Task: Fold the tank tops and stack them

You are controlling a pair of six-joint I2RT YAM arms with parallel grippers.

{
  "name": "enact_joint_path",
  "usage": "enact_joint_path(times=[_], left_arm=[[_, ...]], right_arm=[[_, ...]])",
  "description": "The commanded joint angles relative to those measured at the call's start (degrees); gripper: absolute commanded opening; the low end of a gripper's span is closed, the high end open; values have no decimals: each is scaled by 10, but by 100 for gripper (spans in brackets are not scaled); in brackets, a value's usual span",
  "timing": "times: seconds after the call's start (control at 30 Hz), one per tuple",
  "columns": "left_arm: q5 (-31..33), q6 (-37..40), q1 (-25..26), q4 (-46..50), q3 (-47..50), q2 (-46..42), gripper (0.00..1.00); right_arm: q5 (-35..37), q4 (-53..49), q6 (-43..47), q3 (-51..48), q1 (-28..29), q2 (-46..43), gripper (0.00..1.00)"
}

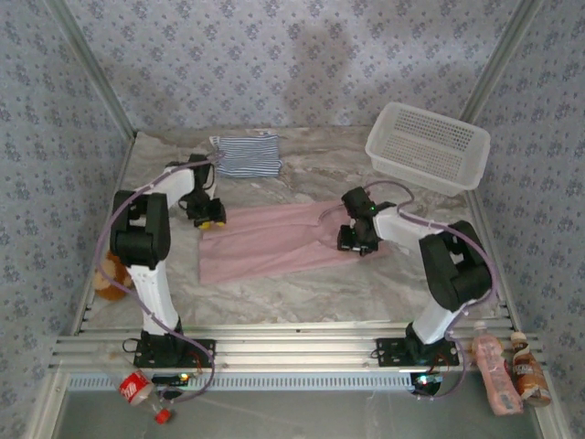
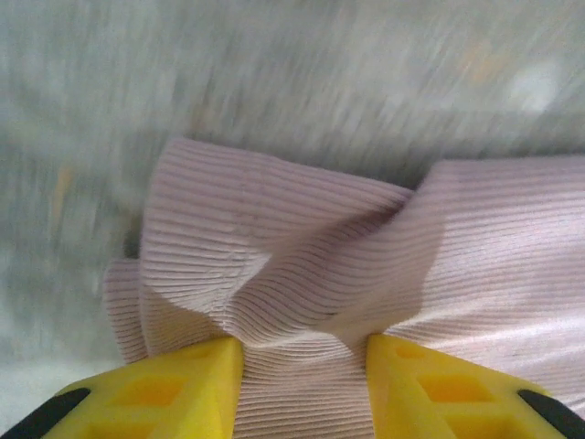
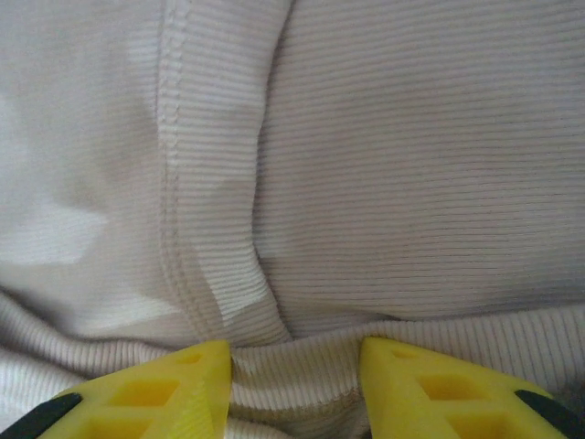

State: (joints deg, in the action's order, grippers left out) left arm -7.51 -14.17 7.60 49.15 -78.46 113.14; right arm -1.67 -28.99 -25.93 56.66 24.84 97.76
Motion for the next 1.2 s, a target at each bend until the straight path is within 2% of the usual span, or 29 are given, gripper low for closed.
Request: enact_joint_path(times=[0.0,0.2,0.47,0.77,0.87,1.07,1.17], left_arm=[[-13,-51,4,5,88,-58,41],[-39,-139,30,-32,232,-160,41],[-68,-248,93,-55,339,-250,42],[-99,-311,160,-66,350,-288,43],[-82,-310,170,-49,320,-293,44],[-53,-306,171,-46,279,-309,45],[-39,-301,171,-36,270,-315,46]], right_arm=[[36,-47,76,58,-7,65,44],[69,-108,191,224,-5,181,44],[95,-181,289,419,-13,304,45],[87,-189,383,574,-46,404,45],[74,-192,405,622,-55,425,46],[34,-141,466,647,-71,424,48],[6,-112,478,637,-76,392,50]])
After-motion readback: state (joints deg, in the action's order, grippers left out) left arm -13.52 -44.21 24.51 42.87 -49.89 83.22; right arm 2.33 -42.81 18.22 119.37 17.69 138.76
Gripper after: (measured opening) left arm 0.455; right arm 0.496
